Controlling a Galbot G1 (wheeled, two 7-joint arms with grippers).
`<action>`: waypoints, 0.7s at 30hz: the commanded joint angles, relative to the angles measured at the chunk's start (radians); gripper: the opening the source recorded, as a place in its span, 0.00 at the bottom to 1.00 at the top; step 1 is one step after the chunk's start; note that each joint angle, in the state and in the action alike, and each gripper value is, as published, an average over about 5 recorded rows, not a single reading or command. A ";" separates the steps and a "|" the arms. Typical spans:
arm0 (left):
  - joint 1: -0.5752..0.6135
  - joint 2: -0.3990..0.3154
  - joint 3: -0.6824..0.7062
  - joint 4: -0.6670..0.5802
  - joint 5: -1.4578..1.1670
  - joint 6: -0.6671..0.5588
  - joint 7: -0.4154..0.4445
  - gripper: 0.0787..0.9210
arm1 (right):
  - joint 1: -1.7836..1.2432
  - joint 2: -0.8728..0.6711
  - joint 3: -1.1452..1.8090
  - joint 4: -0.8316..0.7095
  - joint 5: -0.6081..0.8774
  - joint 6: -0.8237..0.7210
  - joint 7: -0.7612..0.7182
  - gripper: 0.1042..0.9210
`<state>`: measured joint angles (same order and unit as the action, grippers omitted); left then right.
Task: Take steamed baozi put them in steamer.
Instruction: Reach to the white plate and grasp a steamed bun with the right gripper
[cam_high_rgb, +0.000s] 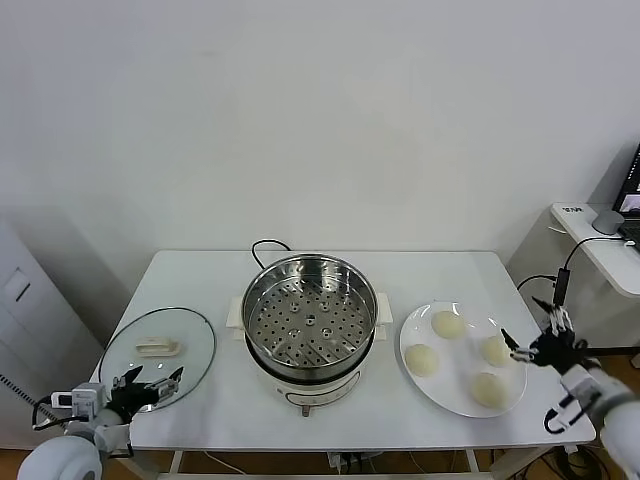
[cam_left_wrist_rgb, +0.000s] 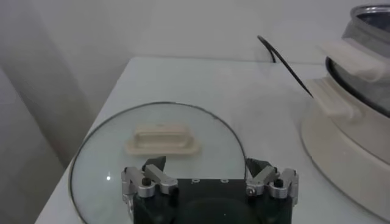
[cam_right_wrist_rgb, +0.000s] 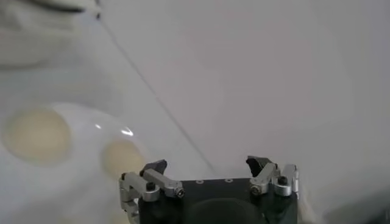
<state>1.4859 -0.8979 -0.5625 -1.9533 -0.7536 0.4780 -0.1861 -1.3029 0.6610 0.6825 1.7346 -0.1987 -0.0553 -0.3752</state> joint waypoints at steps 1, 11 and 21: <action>-0.008 -0.018 0.005 0.005 0.026 0.005 -0.001 0.88 | 0.304 -0.159 -0.222 -0.159 -0.085 0.041 -0.167 0.88; -0.017 -0.016 0.009 0.011 0.032 0.002 0.001 0.88 | 0.695 -0.255 -0.673 -0.309 0.111 0.075 -0.399 0.88; -0.023 -0.022 0.012 -0.006 0.039 0.017 -0.002 0.88 | 1.117 -0.183 -1.103 -0.496 0.142 0.124 -0.595 0.88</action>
<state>1.4650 -0.9175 -0.5517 -1.9586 -0.7185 0.4926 -0.1886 -0.4636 0.4920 -0.1401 1.3527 -0.0839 0.0473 -0.8367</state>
